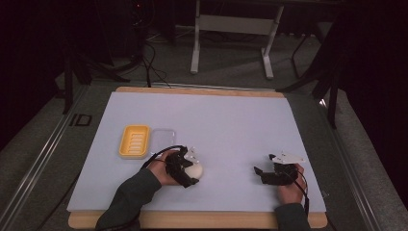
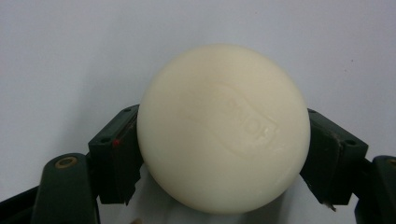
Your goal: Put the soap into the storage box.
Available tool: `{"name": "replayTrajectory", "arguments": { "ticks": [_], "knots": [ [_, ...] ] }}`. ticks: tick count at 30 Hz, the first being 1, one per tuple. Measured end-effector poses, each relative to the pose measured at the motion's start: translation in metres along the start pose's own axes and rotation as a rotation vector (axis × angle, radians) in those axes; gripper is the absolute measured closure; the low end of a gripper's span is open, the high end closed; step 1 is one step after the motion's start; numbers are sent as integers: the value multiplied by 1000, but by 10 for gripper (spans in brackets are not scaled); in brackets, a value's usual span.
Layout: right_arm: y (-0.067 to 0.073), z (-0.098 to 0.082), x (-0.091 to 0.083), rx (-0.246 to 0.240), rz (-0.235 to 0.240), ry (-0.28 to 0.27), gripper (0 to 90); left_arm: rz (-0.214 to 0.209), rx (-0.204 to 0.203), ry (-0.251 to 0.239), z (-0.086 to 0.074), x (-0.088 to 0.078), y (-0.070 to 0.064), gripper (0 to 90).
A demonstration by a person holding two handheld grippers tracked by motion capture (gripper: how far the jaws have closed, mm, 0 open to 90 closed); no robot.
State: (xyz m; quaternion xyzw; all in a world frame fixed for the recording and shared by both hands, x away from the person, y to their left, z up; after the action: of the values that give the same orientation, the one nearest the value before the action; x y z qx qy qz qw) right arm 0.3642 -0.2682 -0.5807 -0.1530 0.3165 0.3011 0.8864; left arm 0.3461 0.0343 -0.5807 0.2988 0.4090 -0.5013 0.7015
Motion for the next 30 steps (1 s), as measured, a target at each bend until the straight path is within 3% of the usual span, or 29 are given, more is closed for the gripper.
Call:
{"name": "replayTrajectory", "arguments": {
  "ticks": [23,30],
  "knots": [
    [1,0,0,-2,3,5,177,-19,33,27,2,-1,2,251],
    [1,0,0,-5,1,6,178,-14,18,21,-1,-3,5,251]
  ]
}}
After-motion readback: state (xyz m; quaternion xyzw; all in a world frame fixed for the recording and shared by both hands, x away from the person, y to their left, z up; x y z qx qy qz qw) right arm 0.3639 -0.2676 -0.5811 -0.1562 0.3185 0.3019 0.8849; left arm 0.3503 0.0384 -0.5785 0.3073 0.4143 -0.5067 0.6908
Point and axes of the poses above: each handheld gripper's, and its own axes: x roughly forward along the jaws, z roughly out of its top, y roughly to its left, the point moved 7 cm from there along x, roughly forward along the jaws, and after that the axes turned 3 degrees about y, right-handed, at the moved point
